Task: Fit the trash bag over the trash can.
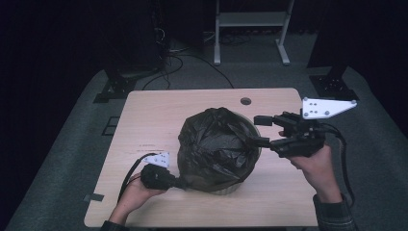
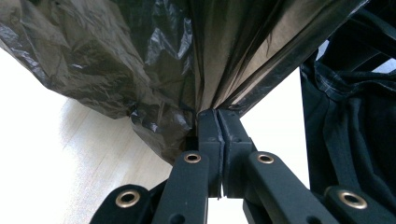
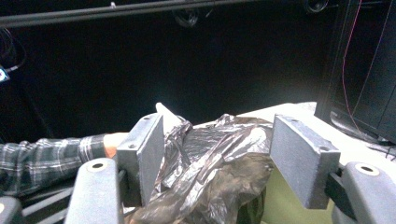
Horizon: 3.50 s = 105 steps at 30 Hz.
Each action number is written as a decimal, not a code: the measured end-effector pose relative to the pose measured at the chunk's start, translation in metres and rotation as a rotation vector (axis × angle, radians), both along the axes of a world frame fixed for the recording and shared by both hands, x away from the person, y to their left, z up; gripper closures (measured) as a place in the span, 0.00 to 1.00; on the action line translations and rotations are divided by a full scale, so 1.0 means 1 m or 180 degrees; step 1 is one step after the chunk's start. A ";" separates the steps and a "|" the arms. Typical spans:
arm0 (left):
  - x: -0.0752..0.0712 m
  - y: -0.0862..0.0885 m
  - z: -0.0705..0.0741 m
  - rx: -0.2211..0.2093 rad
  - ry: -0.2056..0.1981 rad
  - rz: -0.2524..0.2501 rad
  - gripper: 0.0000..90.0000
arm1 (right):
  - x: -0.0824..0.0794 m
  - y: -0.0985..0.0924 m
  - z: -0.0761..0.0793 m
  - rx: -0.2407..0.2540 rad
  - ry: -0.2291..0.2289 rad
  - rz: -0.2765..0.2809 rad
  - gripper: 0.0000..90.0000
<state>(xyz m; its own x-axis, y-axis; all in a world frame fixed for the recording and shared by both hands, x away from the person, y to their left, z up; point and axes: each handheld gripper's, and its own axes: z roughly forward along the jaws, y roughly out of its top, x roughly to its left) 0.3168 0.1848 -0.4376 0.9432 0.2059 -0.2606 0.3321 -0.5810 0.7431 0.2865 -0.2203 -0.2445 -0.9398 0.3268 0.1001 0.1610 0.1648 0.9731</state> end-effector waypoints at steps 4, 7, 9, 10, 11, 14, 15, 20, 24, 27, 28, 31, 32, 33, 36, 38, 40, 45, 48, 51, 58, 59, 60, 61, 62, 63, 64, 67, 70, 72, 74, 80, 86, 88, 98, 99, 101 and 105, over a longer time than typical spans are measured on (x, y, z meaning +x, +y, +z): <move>0.000 0.000 0.001 -0.0003 0.0002 0.0000 0.98 | 0.003 0.006 -0.003 -0.0104 0.0014 -0.0063 0.43; 0.000 0.001 0.001 -0.0012 0.0004 -0.0005 0.98 | 0.007 0.010 -0.011 -0.0275 0.0071 -0.0128 0.73; 0.000 0.001 0.001 -0.0018 0.0004 -0.0004 0.98 | 0.009 0.011 -0.015 -0.0368 0.0087 -0.0204 0.87; 0.000 0.001 0.001 -0.0018 0.0004 -0.0004 0.98 | 0.009 0.010 -0.016 -0.0385 0.0077 -0.0235 0.92; 0.000 0.001 0.001 -0.0021 -0.0001 -0.0002 0.98 | 0.010 0.009 -0.017 -0.0410 0.0058 -0.0283 0.97; -0.001 0.001 0.002 -0.0037 0.0000 -0.0002 0.98 | 0.012 0.006 -0.020 -0.0424 0.0057 -0.0373 1.00; -0.001 0.001 0.002 -0.0044 -0.0003 -0.0003 0.98 | 0.014 0.000 -0.023 -0.0431 0.0089 -0.0478 1.00; -0.001 0.001 0.004 -0.0067 -0.0022 -0.0012 0.98 | 0.018 -0.015 -0.032 -0.0421 0.0161 -0.0654 1.00; -0.002 0.001 0.004 -0.0078 -0.0019 -0.0013 0.98 | 0.020 -0.031 -0.045 -0.0396 0.0261 -0.0801 1.00; -0.002 -0.001 0.004 -0.0077 -0.0019 -0.0014 0.98 | 0.021 -0.045 -0.060 -0.0370 0.0375 -0.0918 1.00; -0.002 -0.001 0.004 -0.0077 -0.0019 -0.0014 0.98 | 0.021 -0.048 -0.063 -0.0368 0.0407 -0.0927 1.00; -0.002 -0.001 0.005 -0.0083 -0.0026 -0.0030 0.98 | 0.020 -0.056 -0.075 -0.0339 0.0484 -0.0977 1.00; -0.002 -0.001 0.005 -0.0086 -0.0023 -0.0029 0.98 | 0.020 -0.056 -0.075 -0.0339 0.0484 -0.0977 1.00; -0.002 -0.001 0.005 -0.0079 -0.0018 -0.0033 0.98 | 0.020 -0.059 -0.083 -0.0337 0.0535 -0.1004 1.00; -0.003 -0.002 0.004 -0.0068 -0.0018 -0.0043 0.98 | 0.021 -0.061 -0.090 -0.0357 0.0581 -0.1029 1.00; -0.003 -0.002 0.004 -0.0065 -0.0020 -0.0044 0.98 | 0.021 -0.062 -0.103 -0.0399 0.0646 -0.1050 1.00; -0.002 -0.002 0.004 -0.0059 -0.0019 -0.0046 0.98 | 0.021 -0.063 -0.107 -0.0403 0.0684 -0.1054 1.00; -0.002 -0.001 0.003 -0.0044 -0.0020 -0.0051 0.98 | 0.024 -0.062 -0.130 -0.0476 0.0834 -0.1080 1.00; -0.002 -0.001 0.003 -0.0032 -0.0020 -0.0044 0.98 | 0.026 -0.059 -0.142 -0.0563 0.0933 -0.1082 1.00; -0.002 -0.001 0.003 -0.0041 -0.0011 -0.0036 0.98 | 0.030 -0.058 -0.154 -0.0653 0.1014 -0.1092 1.00; -0.002 -0.001 0.003 -0.0035 -0.0014 -0.0057 0.98 | 0.027 -0.070 -0.135 -0.0360 0.0839 -0.1130 0.77; -0.002 -0.002 0.003 -0.0032 -0.0013 -0.0059 0.98 | 0.027 -0.071 -0.131 -0.0333 0.0812 -0.1133 0.73; -0.002 -0.002 0.003 -0.0032 -0.0013 -0.0059 0.98 | 0.027 -0.071 -0.131 -0.0333 0.0812 -0.1133 0.73; -0.002 -0.002 0.003 -0.0032 -0.0013 -0.0061 0.98 | 0.027 -0.073 -0.126 -0.0302 0.0759 -0.1156 0.71; -0.002 -0.002 0.003 -0.0030 -0.0013 -0.0063 0.98 | 0.027 -0.074 -0.119 -0.0255 0.0699 -0.1161 0.71; -0.002 -0.002 0.003 -0.0031 -0.0010 -0.0066 0.98 | 0.028 -0.075 -0.109 -0.0190 0.0621 -0.1151 0.69; -0.002 -0.002 0.003 -0.0031 -0.0010 -0.0066 0.98 | 0.028 -0.074 -0.104 -0.0176 0.0594 -0.1128 0.68; -0.002 -0.002 0.003 -0.0032 -0.0009 -0.0067 0.98 | 0.032 -0.068 -0.088 -0.0166 0.0472 -0.1060 0.65; -0.002 -0.002 0.003 -0.0032 -0.0005 -0.0065 0.98 | 0.037 -0.060 -0.077 -0.0217 0.0384 -0.1039 0.64; -0.002 -0.002 0.003 -0.0029 -0.0006 -0.0069 0.98 | 0.040 -0.057 -0.074 -0.0228 0.0352 -0.1033 0.63; -0.002 -0.002 0.003 -0.0031 -0.0003 -0.0071 0.98 | 0.047 -0.050 -0.068 -0.0252 0.0347 -0.1011 0.63; -0.002 -0.002 0.002 -0.0023 0.0009 -0.0081 0.98 | 0.068 -0.036 -0.058 -0.0240 0.0330 -0.0970 0.63; -0.002 -0.001 0.002 -0.0025 0.0014 -0.0087 0.98 | 0.100 -0.023 -0.062 -0.0304 0.0442 -0.0976 0.66; -0.002 -0.001 0.002 -0.0028 0.0013 -0.0087 0.98 | 0.103 -0.020 -0.064 -0.0325 0.0458 -0.0976 0.67; -0.002 -0.001 0.002 -0.0030 0.0015 -0.0101 0.98 | 0.119 -0.005 -0.079 -0.0449 0.0548 -0.0929 0.88; -0.002 -0.001 0.002 -0.0029 0.0014 -0.0100 0.98 | 0.121 -0.004 -0.081 -0.0496 0.0564 -0.0952 0.95; -0.002 -0.001 0.002 -0.0031 0.0013 -0.0098 0.98 | 0.122 -0.002 -0.083 -0.0514 0.0550 -0.0956 1.00; -0.002 -0.001 0.002 -0.0029 0.0014 -0.0102 0.98 | 0.123 -0.002 -0.083 -0.0516 0.0523 -0.1014 1.00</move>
